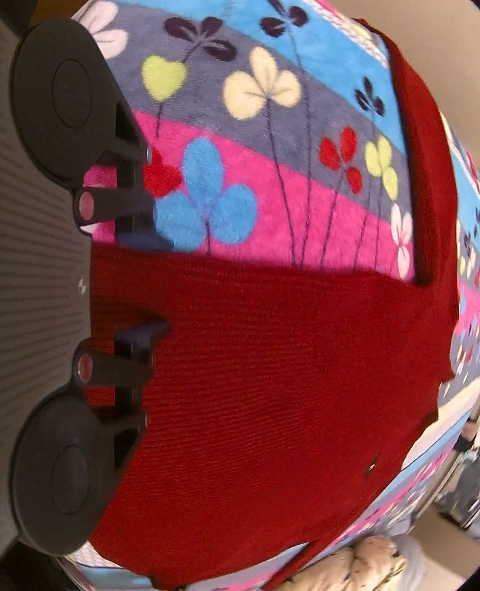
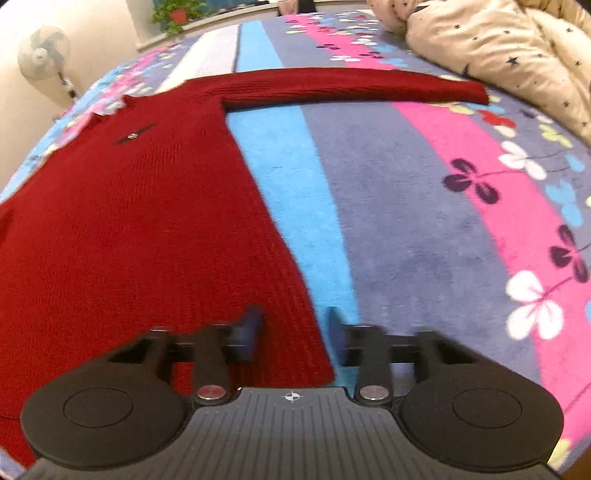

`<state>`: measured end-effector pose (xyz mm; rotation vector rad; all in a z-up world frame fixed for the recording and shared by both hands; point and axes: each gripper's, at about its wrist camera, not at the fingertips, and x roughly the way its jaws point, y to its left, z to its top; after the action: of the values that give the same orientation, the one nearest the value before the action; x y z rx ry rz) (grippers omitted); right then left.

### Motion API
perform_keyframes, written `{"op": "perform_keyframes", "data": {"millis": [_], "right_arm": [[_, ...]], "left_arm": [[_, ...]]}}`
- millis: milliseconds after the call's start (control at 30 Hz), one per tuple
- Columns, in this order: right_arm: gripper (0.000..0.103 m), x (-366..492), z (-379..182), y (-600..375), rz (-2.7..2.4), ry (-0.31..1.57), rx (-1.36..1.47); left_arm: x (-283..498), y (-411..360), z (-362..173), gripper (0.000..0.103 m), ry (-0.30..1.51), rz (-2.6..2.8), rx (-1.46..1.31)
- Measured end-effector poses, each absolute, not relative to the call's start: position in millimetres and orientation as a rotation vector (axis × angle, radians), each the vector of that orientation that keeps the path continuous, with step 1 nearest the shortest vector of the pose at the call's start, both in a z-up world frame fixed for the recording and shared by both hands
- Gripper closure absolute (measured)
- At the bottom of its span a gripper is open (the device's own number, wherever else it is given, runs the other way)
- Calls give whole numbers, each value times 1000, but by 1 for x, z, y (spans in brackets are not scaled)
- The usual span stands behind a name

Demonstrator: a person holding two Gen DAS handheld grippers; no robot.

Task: Fold small clothes
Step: 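Open the left gripper and lift it away from the flat sweater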

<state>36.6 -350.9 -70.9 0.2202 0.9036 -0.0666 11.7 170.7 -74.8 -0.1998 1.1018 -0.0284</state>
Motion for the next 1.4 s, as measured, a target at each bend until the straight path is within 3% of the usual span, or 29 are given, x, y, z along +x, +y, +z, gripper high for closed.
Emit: {"op": "perform_keyframes", "data": {"millis": [67, 267, 400, 467, 500, 567, 633, 700, 833, 1000, 1400], "right_arm": [[94, 30, -64, -349, -58, 878, 202], [96, 3, -21, -370, -24, 753, 298], [95, 22, -58, -365, -35, 978, 255], [92, 25, -57, -359, -75, 960, 210], [91, 24, -50, -355, -89, 914, 182], [85, 20, -36, -349, -98, 824, 139], [63, 19, -29, -346, -77, 772, 150], [52, 24, -32, -342, -33, 779, 162], [52, 44, -59, -334, -61, 922, 96], [52, 51, -58, -339, -77, 911, 110], [52, 54, -54, -332, -79, 876, 60]], "left_arm": [[10, 168, -68, 93, 1080, -24, -157], [-10, 177, -29, 94, 918, -26, -162], [7, 177, -54, 91, 1041, 16, -122], [9, 170, -51, 89, 1008, 59, -58], [8, 165, -44, 83, 950, 73, -11], [0, 155, -31, 68, 839, 76, 65], [-4, 142, -24, 64, 774, 29, 95], [1, 132, -30, 63, 807, -39, 87], [23, 115, -70, 59, 1054, -97, 106], [24, 113, -55, 52, 945, -84, 93], [42, 94, -44, 52, 826, -61, 85]]}}
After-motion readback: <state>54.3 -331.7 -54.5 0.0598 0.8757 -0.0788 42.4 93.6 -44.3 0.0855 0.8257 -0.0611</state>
